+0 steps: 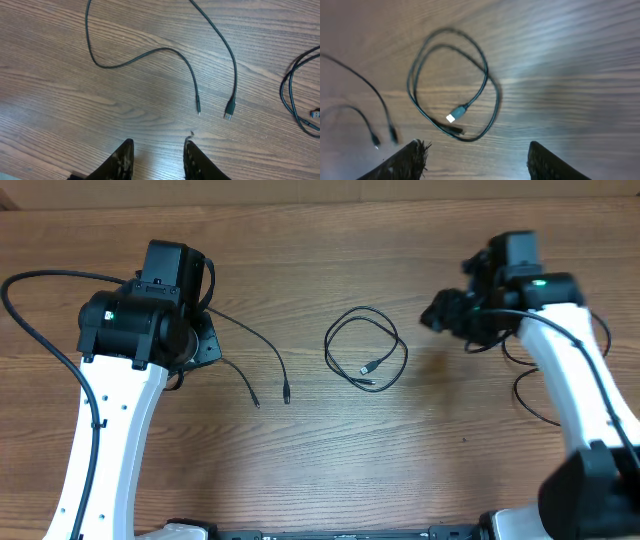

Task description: Untangle cables

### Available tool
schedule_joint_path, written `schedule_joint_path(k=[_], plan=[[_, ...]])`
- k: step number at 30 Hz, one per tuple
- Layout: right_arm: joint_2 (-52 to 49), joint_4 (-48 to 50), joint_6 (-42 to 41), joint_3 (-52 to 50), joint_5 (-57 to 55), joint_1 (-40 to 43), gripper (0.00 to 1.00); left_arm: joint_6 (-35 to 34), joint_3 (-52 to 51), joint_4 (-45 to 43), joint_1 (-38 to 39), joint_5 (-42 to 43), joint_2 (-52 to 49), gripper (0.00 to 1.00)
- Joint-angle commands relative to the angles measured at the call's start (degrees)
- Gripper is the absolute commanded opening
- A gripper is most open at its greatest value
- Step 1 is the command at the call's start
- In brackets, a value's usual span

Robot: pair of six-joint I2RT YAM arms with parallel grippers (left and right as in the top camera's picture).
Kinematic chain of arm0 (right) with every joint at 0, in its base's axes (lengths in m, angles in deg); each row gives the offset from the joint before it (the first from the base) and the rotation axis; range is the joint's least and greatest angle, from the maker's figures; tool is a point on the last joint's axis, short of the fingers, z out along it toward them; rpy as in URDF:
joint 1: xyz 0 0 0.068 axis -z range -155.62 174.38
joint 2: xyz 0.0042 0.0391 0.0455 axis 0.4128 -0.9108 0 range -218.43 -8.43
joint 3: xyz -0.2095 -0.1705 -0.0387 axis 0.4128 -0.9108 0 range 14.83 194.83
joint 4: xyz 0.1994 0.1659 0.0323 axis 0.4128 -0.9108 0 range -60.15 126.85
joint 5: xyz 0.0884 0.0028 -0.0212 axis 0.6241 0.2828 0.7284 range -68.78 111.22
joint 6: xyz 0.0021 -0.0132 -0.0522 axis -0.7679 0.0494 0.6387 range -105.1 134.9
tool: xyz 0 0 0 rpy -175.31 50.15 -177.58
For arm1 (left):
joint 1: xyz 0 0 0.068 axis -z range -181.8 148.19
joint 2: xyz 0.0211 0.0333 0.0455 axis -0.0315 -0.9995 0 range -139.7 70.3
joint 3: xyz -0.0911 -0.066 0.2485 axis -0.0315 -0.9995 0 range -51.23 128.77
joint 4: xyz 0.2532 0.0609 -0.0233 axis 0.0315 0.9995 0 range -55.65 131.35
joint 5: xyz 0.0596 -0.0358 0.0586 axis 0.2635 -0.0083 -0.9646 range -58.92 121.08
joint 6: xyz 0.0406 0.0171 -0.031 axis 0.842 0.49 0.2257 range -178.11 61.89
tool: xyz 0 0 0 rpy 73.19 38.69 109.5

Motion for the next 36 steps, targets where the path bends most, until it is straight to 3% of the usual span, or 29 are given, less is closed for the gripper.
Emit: schedule_joint_path(k=[1,7,17,31,35,36], plan=[[-3.13,3.02,1.11,-3.26,-0.33,-2.86,0.64,-0.15,-0.13,-0.09,0.07,0.04,0.57,0.33],[-9.55,9.14,-0.11,-7.1,-4.74,-5.95,0.57,-0.15,-0.13,-0.04,0.07,0.04,0.57,0.33],[-15.32,14.21,-5.4,-8.04,-2.56,-6.23,0.56,-0.15,-0.11,-0.07,0.07,0.07,0.57,0.32],[-16.31,17.88,-9.25,-10.82,-2.1,-8.13,0.44,-0.15,-0.11,-0.02,0.07,0.07,0.57,0.32],[-16.31,18.25,-10.16,-11.65,-2.05,-8.13,0.31,-0.13,-0.13,-0.02,0.07,0.04,0.57,0.32],[-16.28,18.27,-10.16,-11.65,-2.05,-8.13,0.23,-0.15,-0.13,0.0,0.07,0.07,0.57,0.32]])
